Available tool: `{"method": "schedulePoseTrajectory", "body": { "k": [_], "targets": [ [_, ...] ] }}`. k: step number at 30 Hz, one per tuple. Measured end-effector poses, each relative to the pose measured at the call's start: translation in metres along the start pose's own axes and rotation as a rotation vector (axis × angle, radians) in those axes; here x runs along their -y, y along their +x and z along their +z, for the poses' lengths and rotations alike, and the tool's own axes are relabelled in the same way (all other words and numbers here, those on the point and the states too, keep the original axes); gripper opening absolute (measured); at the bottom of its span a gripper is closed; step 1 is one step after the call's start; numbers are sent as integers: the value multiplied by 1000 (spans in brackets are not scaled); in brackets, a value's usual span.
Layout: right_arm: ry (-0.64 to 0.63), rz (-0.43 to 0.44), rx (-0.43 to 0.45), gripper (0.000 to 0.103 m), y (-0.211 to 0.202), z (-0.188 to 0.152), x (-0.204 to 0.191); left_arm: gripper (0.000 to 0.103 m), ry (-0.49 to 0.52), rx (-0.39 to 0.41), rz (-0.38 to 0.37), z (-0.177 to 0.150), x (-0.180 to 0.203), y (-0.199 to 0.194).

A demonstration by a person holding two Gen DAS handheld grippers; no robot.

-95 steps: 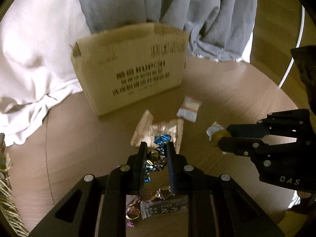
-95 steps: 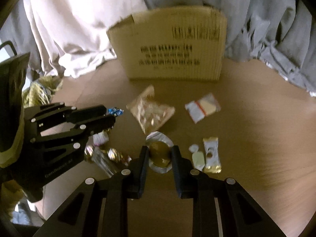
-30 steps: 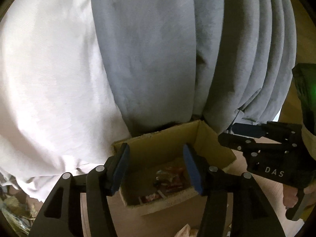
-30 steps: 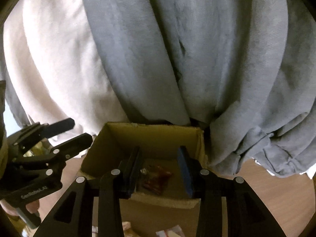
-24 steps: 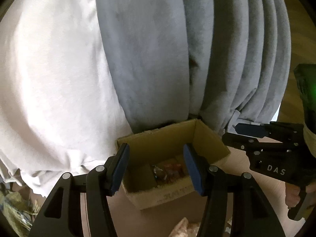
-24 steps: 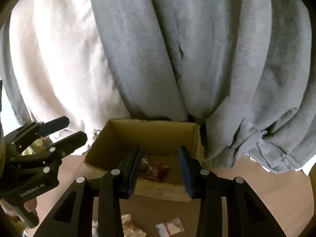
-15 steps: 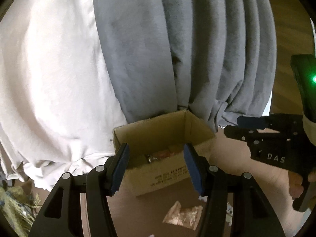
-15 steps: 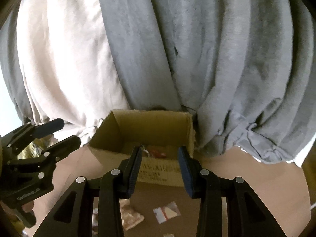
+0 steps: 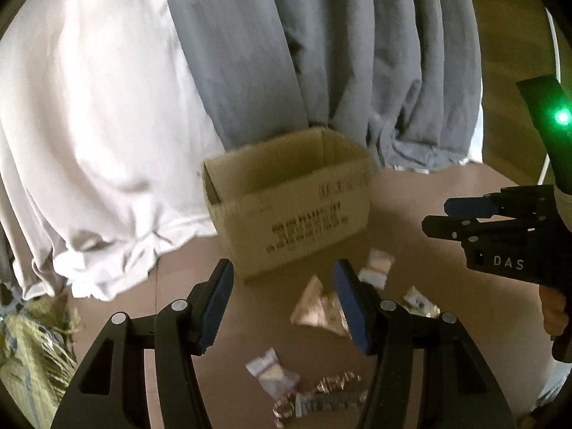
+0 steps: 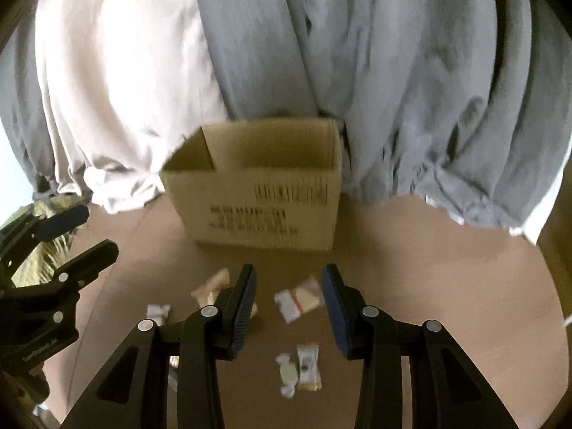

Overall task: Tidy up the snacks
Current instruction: 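Lower the left tool and grasp the long snack bar with chocolates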

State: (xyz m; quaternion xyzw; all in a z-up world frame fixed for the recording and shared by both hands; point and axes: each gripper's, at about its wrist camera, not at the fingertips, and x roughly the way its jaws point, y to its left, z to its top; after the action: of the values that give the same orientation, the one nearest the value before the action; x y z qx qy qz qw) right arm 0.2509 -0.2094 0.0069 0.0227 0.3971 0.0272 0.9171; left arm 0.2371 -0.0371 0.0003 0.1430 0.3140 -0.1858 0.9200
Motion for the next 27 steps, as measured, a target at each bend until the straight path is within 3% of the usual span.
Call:
{"method": "schedulePoseTrajectory", "body": {
  "k": [9,27],
  "targets": [
    [39,6,-111,39,13,-43,3,57,46,-105,-24,-39,18,8],
    [49,59,-306,39,58,-95,0,57,-9,-318,-133,-91,26,55]
  ]
}}
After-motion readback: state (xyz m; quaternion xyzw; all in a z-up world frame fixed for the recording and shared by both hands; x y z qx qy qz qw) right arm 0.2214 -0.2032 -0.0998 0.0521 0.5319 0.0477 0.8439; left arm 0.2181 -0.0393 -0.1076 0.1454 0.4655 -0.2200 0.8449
